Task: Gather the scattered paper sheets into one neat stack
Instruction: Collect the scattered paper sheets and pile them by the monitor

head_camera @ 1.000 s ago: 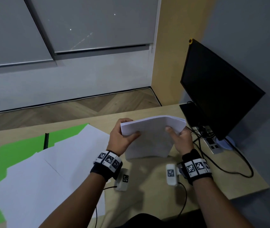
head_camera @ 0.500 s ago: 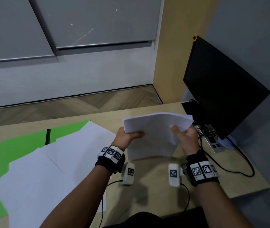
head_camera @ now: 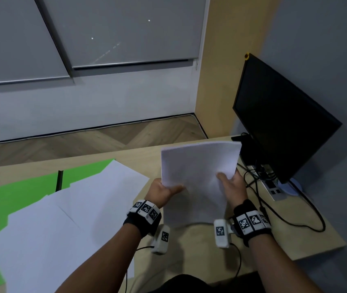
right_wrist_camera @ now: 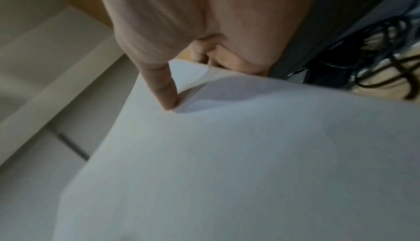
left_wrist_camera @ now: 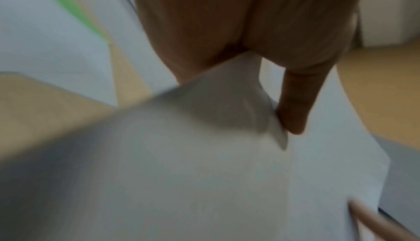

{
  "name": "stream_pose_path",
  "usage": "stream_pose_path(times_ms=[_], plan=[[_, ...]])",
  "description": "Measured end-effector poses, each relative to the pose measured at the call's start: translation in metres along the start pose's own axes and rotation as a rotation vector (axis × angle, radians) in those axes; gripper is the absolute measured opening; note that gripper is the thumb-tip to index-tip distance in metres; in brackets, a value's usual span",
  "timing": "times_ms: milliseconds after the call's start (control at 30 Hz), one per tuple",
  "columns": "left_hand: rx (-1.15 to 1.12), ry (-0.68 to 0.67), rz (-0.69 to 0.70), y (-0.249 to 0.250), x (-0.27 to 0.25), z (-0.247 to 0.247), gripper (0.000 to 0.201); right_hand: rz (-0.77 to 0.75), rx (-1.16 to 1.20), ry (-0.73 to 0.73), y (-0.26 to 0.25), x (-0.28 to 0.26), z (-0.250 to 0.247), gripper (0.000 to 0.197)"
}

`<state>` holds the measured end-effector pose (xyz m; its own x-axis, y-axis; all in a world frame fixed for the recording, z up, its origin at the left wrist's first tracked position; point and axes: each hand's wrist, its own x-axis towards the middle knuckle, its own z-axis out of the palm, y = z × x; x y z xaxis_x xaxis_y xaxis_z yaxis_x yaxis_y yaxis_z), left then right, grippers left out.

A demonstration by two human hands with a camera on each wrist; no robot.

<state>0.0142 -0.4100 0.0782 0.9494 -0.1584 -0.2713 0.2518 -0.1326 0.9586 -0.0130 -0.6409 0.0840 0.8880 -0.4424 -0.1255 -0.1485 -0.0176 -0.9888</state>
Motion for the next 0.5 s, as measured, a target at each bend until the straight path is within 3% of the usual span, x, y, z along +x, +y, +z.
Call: stream_pose_path(times_ms=[100, 200, 267, 333, 433, 500], plan=[[-0.192, 0.002, -0.058, 0.009, 0.000, -0.003, 0.028, -0.018, 0.058, -0.073, -0.006, -0.004, -0.009, 0.023], [-0.340, -0.006, -0.198, -0.006, 0.007, -0.009, 0.025, 0.181, 0.139, -0.308, 0.015, -0.021, -0.018, 0.026], [-0.146, 0.022, -0.270, -0.028, 0.013, -0.007, 0.033, 0.340, 0.020, -0.403, 0.048, -0.033, -0.016, 0.027], [0.049, 0.096, -0.373, -0.056, 0.013, -0.001, 0.037, 0.393, -0.113, -0.331, 0.084, -0.036, -0.011, 0.027], [0.109, 0.114, -0.521, -0.097, 0.005, 0.005, 0.059, 0.437, -0.193, -0.320, 0.118, -0.048, -0.004, 0.022], [0.169, 0.119, -0.557, -0.115, -0.007, 0.009, 0.056, 0.481, -0.242, -0.333, 0.133, -0.058, -0.007, 0.024]])
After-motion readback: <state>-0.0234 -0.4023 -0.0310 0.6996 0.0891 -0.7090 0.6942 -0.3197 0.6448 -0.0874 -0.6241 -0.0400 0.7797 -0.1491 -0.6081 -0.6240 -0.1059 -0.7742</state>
